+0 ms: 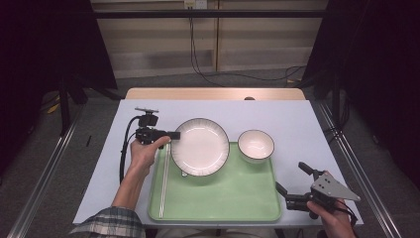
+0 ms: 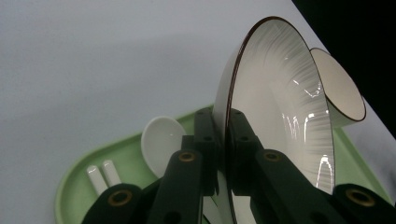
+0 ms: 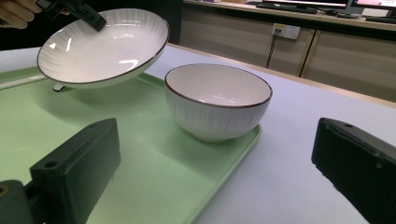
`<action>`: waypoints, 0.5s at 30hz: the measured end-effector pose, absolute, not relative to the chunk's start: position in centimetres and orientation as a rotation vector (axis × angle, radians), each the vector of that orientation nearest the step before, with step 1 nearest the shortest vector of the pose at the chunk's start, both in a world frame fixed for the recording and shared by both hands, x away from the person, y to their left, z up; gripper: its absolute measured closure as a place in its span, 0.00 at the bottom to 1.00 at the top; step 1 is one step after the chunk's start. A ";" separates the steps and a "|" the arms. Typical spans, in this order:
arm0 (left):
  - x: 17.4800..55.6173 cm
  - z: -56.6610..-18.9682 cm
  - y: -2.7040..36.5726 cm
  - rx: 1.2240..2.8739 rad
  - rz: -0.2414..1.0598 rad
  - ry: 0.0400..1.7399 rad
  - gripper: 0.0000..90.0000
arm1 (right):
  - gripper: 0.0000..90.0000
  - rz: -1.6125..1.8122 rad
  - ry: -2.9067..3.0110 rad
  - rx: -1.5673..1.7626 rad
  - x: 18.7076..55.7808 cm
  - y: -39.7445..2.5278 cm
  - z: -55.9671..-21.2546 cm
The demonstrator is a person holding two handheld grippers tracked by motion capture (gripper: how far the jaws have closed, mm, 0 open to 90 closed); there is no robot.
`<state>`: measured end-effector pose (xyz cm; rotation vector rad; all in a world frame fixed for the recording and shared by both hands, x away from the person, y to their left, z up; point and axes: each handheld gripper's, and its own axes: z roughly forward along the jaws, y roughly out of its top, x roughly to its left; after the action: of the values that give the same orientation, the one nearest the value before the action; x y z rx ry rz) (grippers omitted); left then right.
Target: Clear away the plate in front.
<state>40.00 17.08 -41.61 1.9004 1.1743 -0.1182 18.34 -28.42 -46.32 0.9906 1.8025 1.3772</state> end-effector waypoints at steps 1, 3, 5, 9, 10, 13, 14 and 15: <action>39.9 -41.7 17.0 1.918 -0.127 1.167 0.94 | 0.01 1.370 1.800 0.990 18.3 -28.4 -46.3; 39.6 -41.8 16.7 1.920 -0.146 1.157 0.94 | 0.01 1.373 1.809 0.988 18.3 -28.4 -46.3; 39.2 -42.0 16.5 1.923 -0.184 1.142 0.94 | 0.01 1.372 1.806 0.989 18.3 -28.4 -46.3; 38.6 -42.1 16.3 1.937 -0.197 1.125 0.94 | 0.01 1.373 1.805 0.989 18.3 -28.4 -46.3; 38.4 -42.1 16.2 1.933 -0.204 1.127 0.94 | 0.01 1.373 1.805 0.990 18.3 -28.4 -46.3; 38.0 -42.3 16.3 1.939 -0.224 1.123 0.95 | 0.01 1.372 1.805 0.986 18.3 -28.4 -46.3; 37.8 -42.3 16.2 1.937 -0.214 1.125 0.94 | 0.01 1.372 1.806 0.987 18.3 -28.4 -46.3; 37.5 -42.3 16.1 1.938 -0.204 1.119 0.94 | 0.01 1.372 1.806 0.987 18.3 -28.4 -46.3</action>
<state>37.55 16.12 -42.29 1.9381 1.1189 -0.2038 18.34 -28.38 -46.34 0.9871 1.8063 1.3723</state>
